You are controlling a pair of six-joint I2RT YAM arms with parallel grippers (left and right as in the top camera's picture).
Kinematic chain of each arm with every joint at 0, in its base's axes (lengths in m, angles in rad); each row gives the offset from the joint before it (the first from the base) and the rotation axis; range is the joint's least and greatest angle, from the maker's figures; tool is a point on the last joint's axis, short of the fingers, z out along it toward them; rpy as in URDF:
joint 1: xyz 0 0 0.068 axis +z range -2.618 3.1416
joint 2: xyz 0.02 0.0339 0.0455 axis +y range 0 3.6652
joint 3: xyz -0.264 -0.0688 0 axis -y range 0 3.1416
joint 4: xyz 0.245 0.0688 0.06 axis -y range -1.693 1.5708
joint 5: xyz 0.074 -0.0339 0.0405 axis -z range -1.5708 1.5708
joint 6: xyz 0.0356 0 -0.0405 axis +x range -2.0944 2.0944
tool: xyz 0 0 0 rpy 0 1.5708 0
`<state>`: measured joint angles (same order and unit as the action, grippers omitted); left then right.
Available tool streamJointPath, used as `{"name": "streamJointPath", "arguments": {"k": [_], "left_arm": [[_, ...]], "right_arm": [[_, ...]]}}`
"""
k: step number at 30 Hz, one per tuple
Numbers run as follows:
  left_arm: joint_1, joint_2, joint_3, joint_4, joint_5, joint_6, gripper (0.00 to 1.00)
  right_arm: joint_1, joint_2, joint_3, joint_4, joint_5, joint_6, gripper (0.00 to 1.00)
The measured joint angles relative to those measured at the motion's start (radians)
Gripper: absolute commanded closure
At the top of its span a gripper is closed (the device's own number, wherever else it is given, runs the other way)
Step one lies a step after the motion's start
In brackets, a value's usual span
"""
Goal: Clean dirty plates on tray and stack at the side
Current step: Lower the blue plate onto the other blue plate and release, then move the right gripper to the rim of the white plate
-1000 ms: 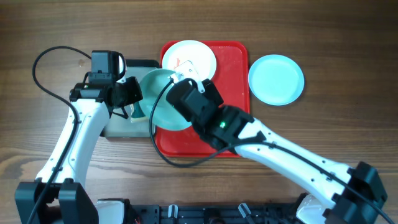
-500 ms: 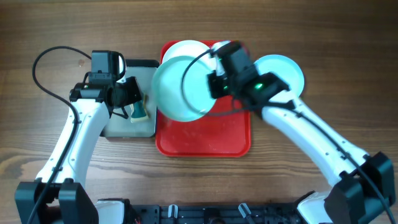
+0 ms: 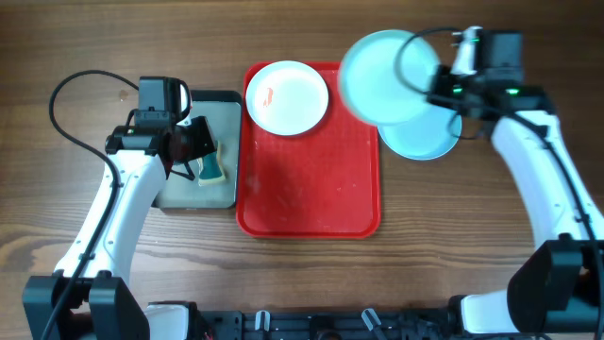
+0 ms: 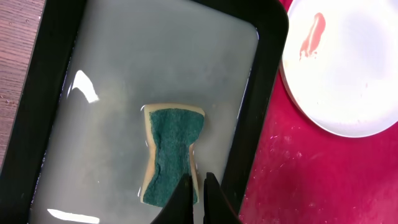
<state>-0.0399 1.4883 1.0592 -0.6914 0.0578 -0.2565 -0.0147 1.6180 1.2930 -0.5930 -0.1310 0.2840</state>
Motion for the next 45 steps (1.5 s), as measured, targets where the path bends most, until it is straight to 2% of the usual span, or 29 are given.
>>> {"name": "streamJointPath", "arguments": {"k": [5,12,23,45], "left_arm": [[0.000,0.000,0.000,0.000,0.000,0.000,0.96],[0.000,0.000,0.000,0.000,0.000,0.000,0.96],[0.000,0.000,0.000,0.000,0.000,0.000,0.96],[0.000,0.000,0.000,0.000,0.000,0.000,0.96]], "right_arm": [[-0.144,0.013,0.000,0.013,0.001,0.000,0.96],[-0.221,0.121,0.000,0.014,0.004,-0.002,0.96],[-0.224,0.309,0.000,0.024,-0.034,-0.012,0.96],[-0.199,0.318,0.000,-0.086,-0.112,-0.080,0.94]]}}
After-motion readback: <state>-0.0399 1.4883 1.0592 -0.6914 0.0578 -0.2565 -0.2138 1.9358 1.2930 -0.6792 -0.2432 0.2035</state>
